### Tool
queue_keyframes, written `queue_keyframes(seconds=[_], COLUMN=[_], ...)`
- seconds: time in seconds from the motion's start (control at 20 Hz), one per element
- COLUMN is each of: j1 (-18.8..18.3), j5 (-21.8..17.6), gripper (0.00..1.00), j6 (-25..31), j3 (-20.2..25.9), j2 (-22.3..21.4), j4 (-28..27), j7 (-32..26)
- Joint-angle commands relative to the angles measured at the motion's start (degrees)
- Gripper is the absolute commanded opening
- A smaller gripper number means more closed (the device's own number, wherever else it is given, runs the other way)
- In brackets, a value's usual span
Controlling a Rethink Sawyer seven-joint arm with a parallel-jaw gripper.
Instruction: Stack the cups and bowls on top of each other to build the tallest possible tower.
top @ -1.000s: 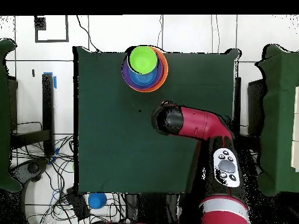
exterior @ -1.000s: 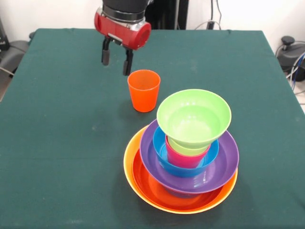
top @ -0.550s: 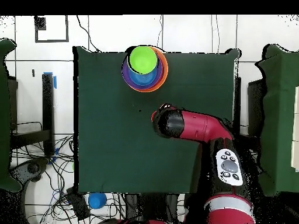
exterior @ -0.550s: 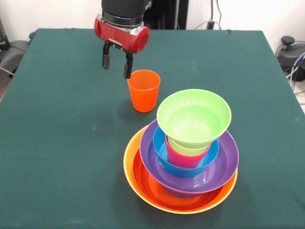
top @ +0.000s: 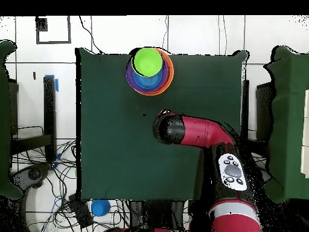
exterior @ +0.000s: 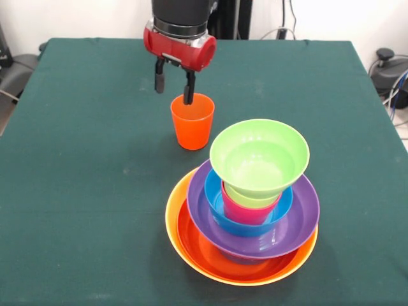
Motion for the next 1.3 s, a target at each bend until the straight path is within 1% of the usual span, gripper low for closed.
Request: queue_keyframes(seconds=[0.05, 0.6, 1.15, 1.3], j1=[0.0, 0.5, 0.4, 0.5], j5=[-3.9, -6.1, -7.5, -7.7], gripper=[1.00, 1.00, 1.00, 1.00], j6=[-1.0, -4.3, -8.8, -9.2], j3=[5.7, 3.5, 3.6, 3.7], j2=[3.2, 6.9, 11.9, 12.5], j4=[3.0, 2.0, 0.2, -0.2], j7=[-2.4, -0.9, 0.4, 0.4])
